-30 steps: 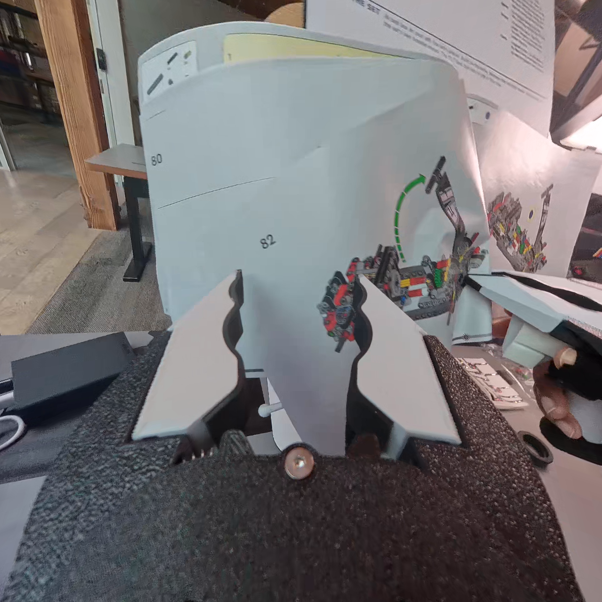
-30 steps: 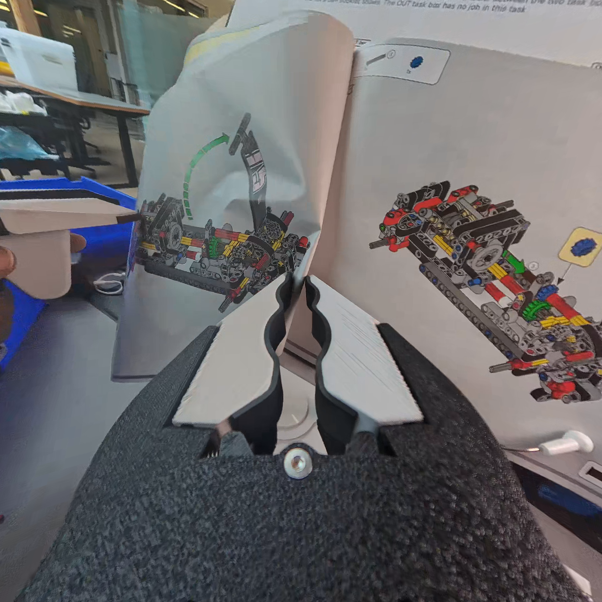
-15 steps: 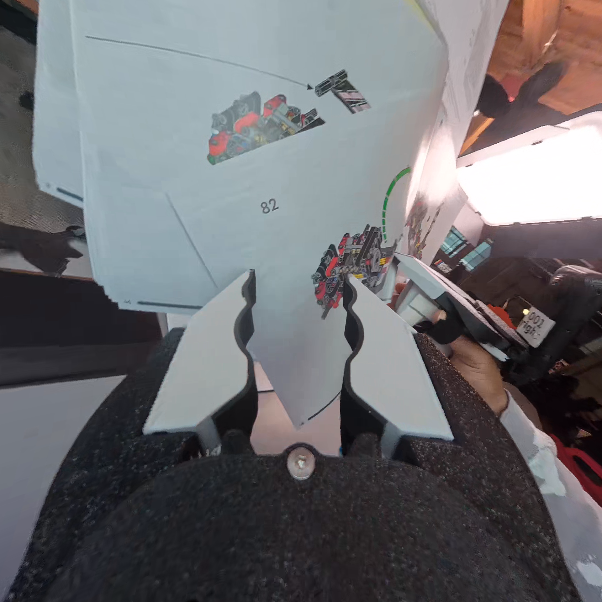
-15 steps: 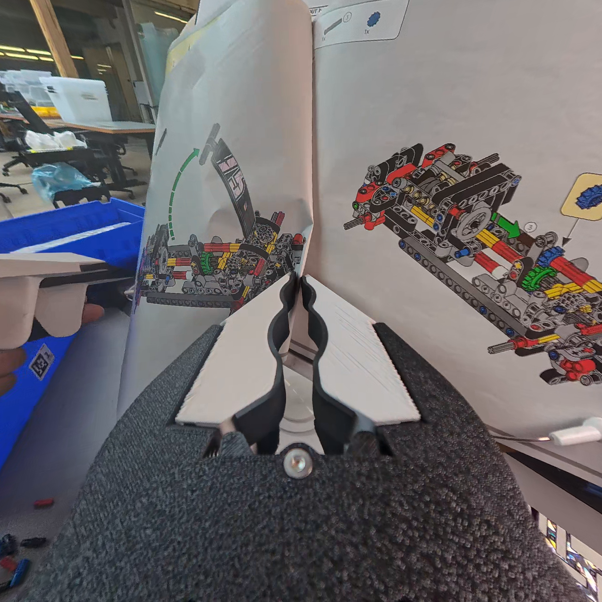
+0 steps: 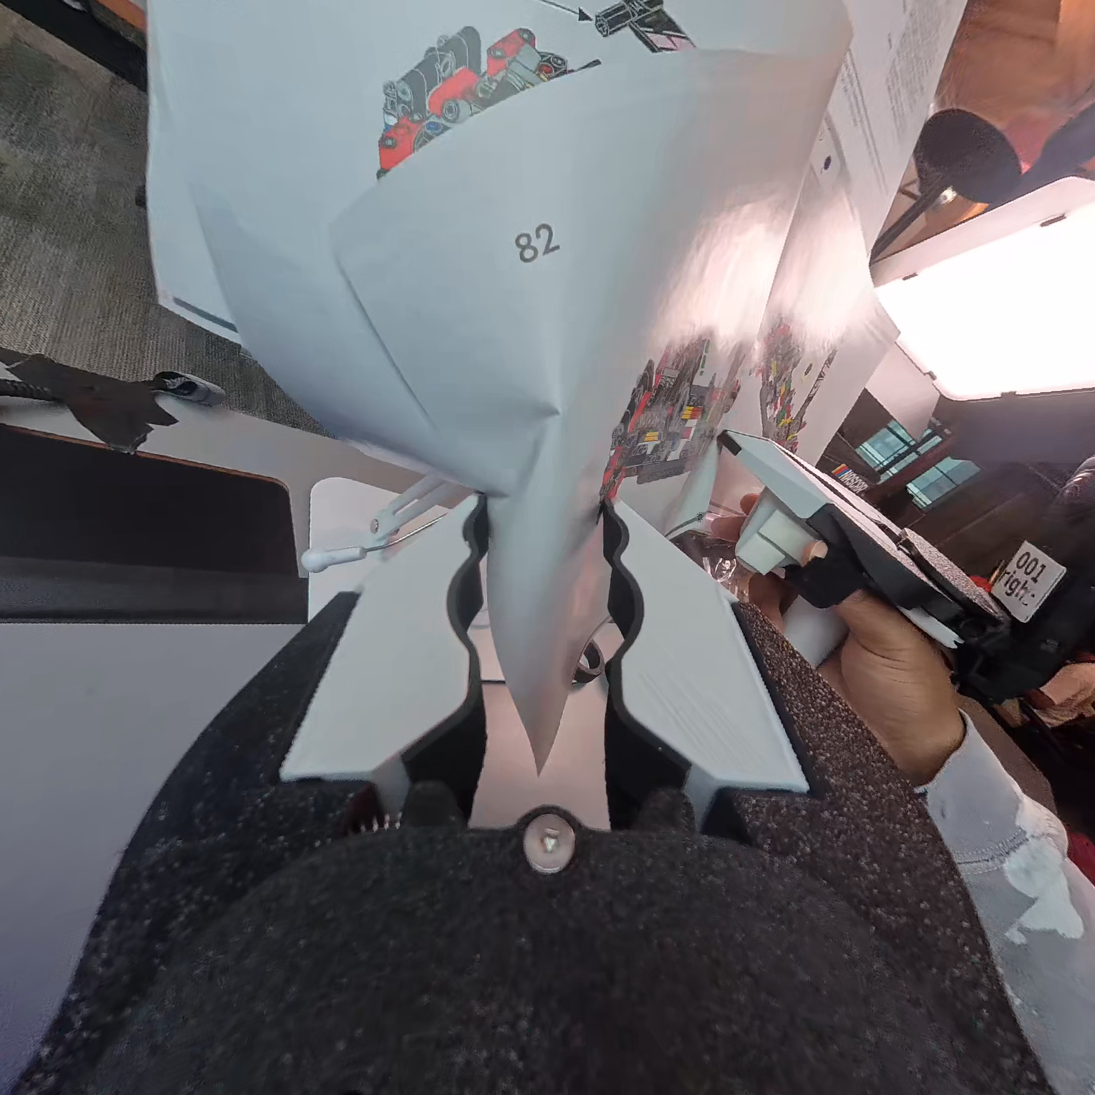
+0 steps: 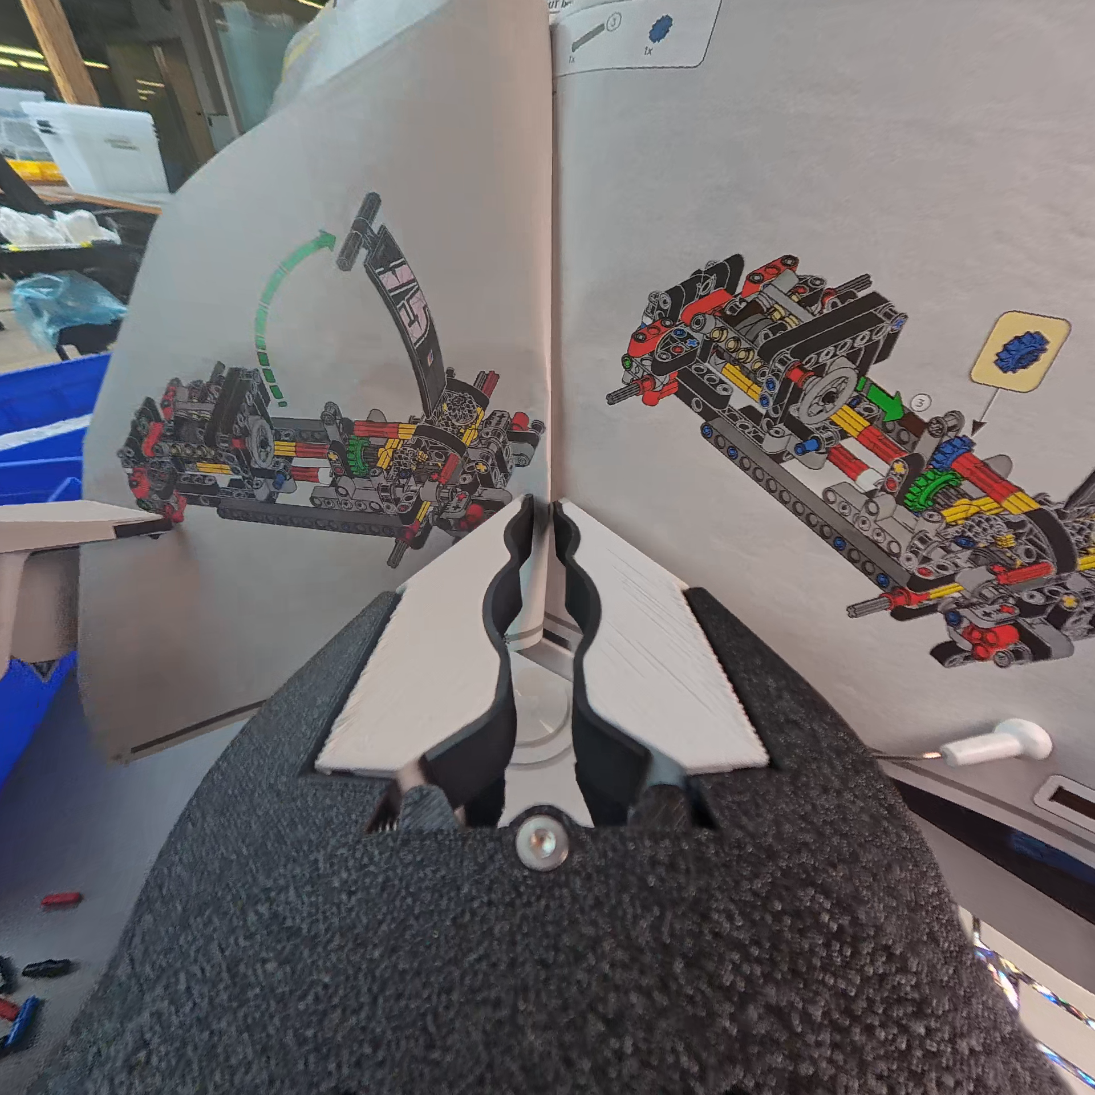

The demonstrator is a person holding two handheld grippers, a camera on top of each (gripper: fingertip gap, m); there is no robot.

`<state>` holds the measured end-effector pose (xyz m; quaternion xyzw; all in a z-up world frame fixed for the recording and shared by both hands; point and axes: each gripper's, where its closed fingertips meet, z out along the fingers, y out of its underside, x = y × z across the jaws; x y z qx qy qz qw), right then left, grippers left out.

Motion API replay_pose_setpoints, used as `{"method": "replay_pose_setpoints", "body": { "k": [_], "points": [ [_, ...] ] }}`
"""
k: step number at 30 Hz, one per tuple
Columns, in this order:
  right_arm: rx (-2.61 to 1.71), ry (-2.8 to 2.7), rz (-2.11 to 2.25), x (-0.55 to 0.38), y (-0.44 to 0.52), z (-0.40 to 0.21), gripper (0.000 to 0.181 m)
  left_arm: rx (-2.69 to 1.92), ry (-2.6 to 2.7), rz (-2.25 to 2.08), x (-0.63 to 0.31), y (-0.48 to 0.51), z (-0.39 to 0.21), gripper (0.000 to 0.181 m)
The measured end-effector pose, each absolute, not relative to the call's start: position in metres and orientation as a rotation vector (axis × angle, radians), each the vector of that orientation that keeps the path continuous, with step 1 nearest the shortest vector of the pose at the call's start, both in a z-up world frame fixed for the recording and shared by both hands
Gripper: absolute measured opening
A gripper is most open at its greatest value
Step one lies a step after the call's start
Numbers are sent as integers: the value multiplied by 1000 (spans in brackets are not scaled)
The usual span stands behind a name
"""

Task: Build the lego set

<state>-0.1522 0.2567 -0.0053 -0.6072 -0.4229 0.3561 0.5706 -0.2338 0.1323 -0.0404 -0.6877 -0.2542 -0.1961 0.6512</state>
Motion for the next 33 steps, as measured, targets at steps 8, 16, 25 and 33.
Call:
{"method": "replay_pose_setpoints", "body": {
  "k": [8, 16, 25, 33],
  "points": [
    [-1233, -1100, 690, -123, 219, 7, 21, -1567, -625, -367, -236, 118, -42, 42],
    [-709, -1491, 217, -130, 133, -65, 67, -1531, -695, -454, -230, 106, -49, 38],
    [-448, -1465, -3, -162, 101, -51, 59, -1471, -664, -532, -212, 95, -35, 29],
    [-506, -1323, 99, -132, 100, -20, 4, -1364, -393, -655, -168, 87, 13, 9]
  ]
}}
